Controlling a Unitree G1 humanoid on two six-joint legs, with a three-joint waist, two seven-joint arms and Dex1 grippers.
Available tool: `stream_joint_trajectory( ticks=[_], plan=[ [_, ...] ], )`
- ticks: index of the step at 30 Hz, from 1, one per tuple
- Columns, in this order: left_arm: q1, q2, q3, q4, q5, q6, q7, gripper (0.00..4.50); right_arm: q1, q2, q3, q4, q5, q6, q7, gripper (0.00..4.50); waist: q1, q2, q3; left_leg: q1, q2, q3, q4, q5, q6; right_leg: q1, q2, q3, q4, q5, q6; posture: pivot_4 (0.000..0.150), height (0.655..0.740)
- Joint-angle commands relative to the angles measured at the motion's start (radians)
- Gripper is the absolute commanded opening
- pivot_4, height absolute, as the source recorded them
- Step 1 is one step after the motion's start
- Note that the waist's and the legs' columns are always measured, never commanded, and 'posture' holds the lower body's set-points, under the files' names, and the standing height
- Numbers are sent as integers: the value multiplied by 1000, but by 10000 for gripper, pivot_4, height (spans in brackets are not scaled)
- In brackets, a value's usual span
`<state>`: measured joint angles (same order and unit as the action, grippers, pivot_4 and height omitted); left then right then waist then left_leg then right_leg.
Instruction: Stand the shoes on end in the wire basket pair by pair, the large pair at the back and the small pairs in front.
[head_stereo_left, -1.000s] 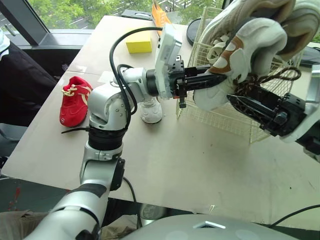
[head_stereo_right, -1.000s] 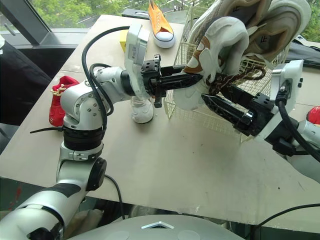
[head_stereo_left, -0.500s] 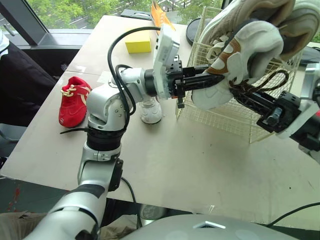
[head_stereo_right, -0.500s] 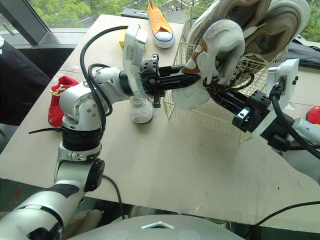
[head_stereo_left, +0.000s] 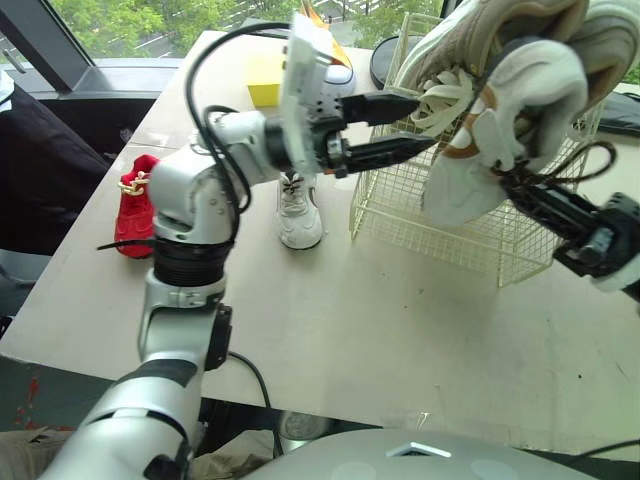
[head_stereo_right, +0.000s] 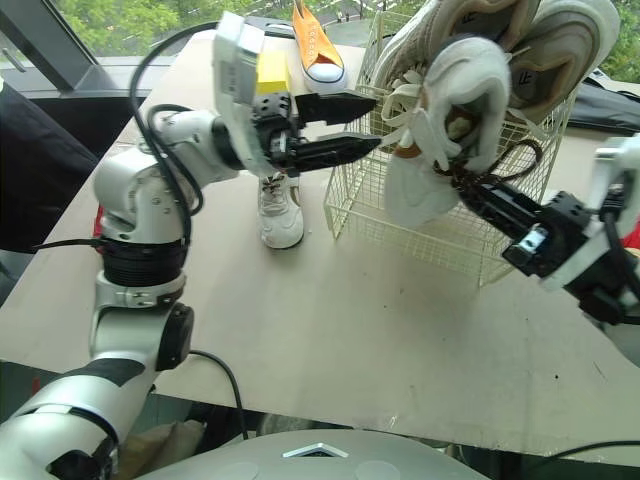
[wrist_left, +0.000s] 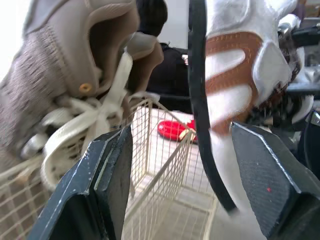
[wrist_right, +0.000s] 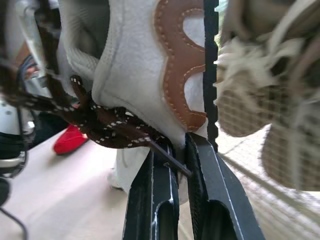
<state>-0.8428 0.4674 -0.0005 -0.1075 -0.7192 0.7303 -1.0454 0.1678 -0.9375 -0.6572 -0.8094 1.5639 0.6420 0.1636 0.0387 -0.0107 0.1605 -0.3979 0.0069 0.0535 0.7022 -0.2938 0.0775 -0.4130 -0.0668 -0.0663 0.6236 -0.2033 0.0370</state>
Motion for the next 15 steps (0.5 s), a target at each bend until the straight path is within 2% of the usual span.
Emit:
stream_joint_trajectory(
  ticks=[1,4,8,10,15],
  plan=[
    [22,48,30,-70,-57,39,-28,33693,32,-3,-136,1,-16,-16,44,0,1,0,0,0,0,0,0,0,0,0,-2,0,0,0,0,1500,7400],
    [64,99,42,-108,-88,86,-29,33693,41,-2,-158,16,-76,-22,50,0,-1,0,0,0,0,0,0,0,0,0,-3,0,0,-1,-2,1500,7400],
    [151,166,59,-178,-124,112,-53,33693,-20,0,-81,59,-278,-57,48,0,-2,0,0,1,0,0,0,0,0,0,-3,1,1,-2,-4,1500,7400],
    [181,168,69,-215,-143,122,-26,33693,-55,7,-24,86,-402,-87,75,0,-1,0,0,1,0,0,0,0,-1,0,-3,1,1,-2,-4,1500,7400],
    [218,143,87,-288,-208,152,61,33693,-128,53,67,144,-567,-127,99,0,2,0,0,1,0,1,0,0,-1,0,-4,1,1,-2,-4,1500,7400]
  ],
)
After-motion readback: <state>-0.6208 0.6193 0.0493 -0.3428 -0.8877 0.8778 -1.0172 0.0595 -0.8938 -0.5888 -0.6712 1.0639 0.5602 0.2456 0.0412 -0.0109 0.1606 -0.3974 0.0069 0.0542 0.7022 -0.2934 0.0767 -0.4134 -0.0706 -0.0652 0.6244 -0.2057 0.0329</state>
